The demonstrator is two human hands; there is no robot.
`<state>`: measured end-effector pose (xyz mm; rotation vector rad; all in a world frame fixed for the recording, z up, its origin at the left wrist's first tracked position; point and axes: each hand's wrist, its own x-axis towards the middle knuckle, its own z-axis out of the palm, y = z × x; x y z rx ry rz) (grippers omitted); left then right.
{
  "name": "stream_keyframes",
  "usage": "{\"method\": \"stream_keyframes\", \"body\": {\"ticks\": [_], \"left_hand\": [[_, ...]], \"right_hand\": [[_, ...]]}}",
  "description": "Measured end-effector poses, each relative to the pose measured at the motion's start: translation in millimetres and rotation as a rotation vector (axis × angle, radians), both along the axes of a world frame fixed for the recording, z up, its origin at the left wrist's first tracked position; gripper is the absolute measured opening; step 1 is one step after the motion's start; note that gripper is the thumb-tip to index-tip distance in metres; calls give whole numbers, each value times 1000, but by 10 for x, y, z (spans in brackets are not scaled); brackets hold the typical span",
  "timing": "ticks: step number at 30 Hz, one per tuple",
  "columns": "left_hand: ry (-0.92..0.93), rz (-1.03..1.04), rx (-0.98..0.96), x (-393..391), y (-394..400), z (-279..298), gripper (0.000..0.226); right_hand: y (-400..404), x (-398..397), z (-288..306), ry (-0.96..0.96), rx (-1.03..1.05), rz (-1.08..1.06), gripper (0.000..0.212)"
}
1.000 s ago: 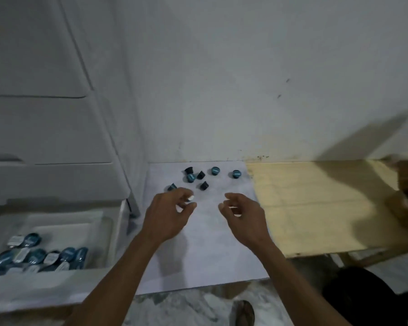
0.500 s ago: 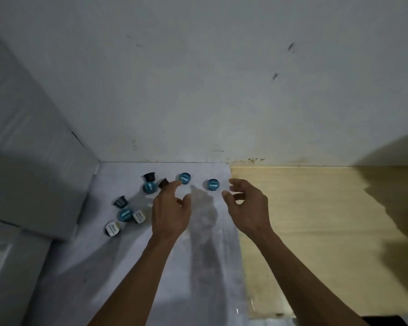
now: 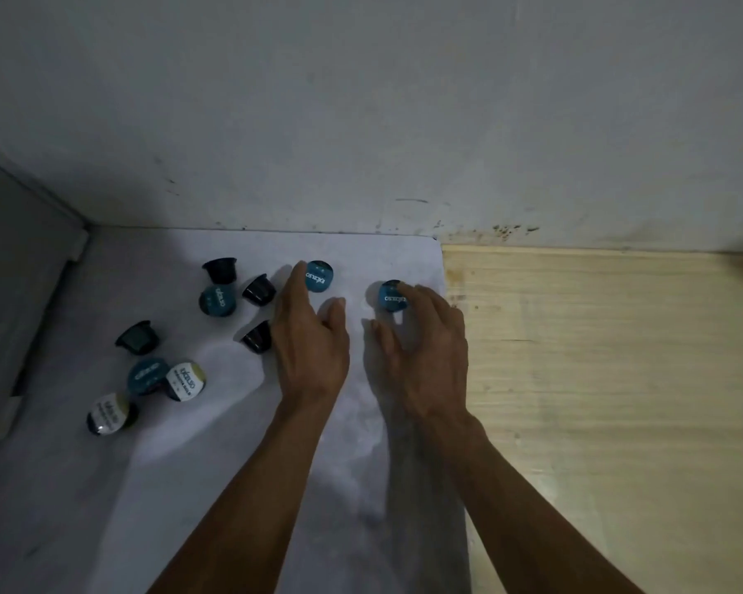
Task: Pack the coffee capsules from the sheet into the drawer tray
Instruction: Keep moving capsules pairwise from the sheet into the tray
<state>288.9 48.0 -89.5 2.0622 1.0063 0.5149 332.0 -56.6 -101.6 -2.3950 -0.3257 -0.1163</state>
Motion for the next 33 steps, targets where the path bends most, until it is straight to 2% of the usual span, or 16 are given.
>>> {"method": "stream_keyframes", "body": {"ticks": [3,10,18,24,27,30,33], "left_hand": [[-27,20,18,77,30,-29,56],[-80,36,102,113,71,-83,40],[-105,56,130,133,66,-110,35],[-162,5,55,-112,-84,15,30],[-174,4,69,-379,-196,269,29],[-208,32,46,-697,-232,609,26],[-199,59,59,-1046,-162,1041,25]], "right_hand": [[73,-5,-79,-101,-57,-17,43],[64,11,-115,-151,23,-35,27],[76,19,-165,-193,117,-61,26],[-50,-10,-172,-24,264,14,22],[-221,-134,70,32,304,137,24],[-325,-338,480,92,368,152,29],[-294,-582,870,48,375,201,27]]}}
